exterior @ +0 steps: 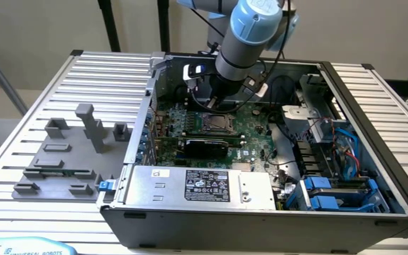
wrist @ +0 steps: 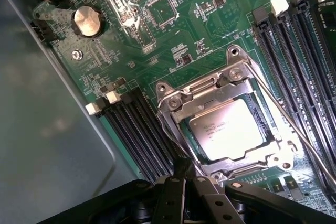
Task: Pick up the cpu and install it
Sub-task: 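Install the first cpu locking lever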
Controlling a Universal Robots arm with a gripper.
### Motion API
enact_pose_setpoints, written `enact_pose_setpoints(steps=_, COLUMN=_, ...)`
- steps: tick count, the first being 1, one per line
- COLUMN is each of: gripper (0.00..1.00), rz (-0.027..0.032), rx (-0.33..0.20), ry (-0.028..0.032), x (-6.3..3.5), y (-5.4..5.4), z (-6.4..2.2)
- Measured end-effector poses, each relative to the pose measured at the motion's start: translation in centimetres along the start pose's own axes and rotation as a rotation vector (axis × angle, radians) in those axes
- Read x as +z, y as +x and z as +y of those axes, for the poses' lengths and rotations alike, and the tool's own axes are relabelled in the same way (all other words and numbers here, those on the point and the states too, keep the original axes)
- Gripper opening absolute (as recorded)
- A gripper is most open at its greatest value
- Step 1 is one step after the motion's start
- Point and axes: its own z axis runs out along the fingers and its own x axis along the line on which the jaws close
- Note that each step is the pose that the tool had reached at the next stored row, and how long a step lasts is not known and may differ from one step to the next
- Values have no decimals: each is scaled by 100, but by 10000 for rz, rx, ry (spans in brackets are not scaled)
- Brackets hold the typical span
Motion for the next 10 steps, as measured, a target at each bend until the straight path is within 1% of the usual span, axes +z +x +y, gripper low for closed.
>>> enact_pose_setpoints(steps=10, gripper=11, rz=1, rx=8, ry=-2, x=-7, y=45, z=80)
